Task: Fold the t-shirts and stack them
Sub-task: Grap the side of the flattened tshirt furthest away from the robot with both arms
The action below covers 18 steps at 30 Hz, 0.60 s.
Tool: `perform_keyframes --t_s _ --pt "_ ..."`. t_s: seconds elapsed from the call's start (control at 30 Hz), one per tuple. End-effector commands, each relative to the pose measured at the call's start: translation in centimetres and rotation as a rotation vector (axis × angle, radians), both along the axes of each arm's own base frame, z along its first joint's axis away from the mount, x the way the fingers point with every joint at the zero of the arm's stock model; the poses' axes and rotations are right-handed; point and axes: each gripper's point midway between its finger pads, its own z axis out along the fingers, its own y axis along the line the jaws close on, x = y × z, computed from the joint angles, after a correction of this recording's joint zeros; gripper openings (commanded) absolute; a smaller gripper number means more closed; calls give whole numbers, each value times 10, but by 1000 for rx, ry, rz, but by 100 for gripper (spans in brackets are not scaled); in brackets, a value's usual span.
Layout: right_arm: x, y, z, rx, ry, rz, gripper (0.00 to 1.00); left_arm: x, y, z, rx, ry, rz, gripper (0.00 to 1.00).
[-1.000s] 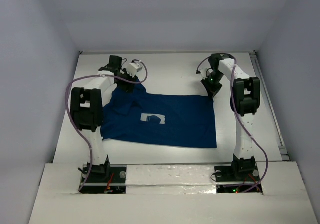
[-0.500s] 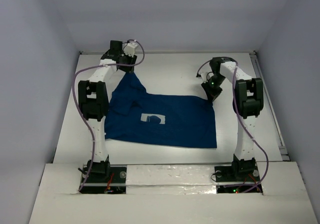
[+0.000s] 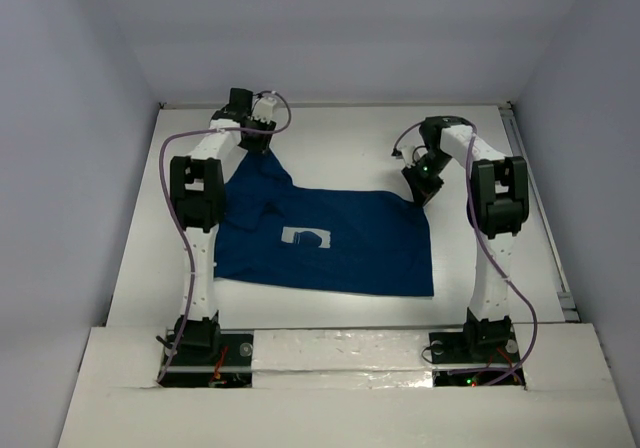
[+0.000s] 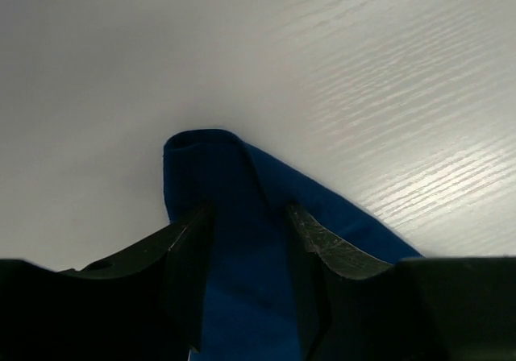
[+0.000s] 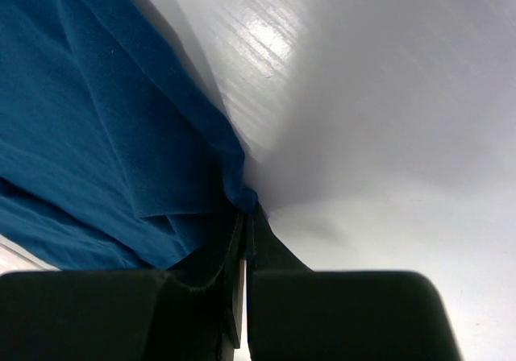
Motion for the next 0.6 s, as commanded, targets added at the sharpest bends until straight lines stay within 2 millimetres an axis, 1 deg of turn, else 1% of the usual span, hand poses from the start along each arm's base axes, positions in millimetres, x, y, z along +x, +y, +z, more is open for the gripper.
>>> perform_keyframes --t_s 0.0,0.1,0.13,0.2,0.23,0.33,0.37,0.4,0.43,0.47,0.5,0.53,0.57 --pt "5 2 11 34 -56 16 0 23 15 41 35 -125 48 37" --pt "5 2 12 37 -58 16 0 31 21 47 65 -161 65 37" --pt "4 3 11 40 -56 14 0 33 26 48 64 -167 73 37" --pt "4 3 11 42 -55 13 0 38 25 52 57 -184 75 37" --pt "4 3 12 43 -57 13 0 40 30 54 53 -193 86 37" --pt "2 3 11 43 -52 13 0 46 30 60 48 -221 93 37" --pt "1 3 10 43 -51 13 0 48 29 56 47 -217 87 37" --pt "2 3 11 44 -52 13 0 52 30 60 50 -229 87 36" --pt "2 3 11 45 -53 13 0 53 29 60 49 -230 86 36" --pt "2 3 11 45 -53 11 0 54 32 54 40 -217 80 36" --pt "2 4 11 46 -51 11 0 58 29 60 28 -230 74 36" --pt "2 3 11 44 -51 11 0 58 27 58 20 -219 68 36" --pt "1 3 11 44 -51 11 0 54 22 45 -3 -173 45 36"
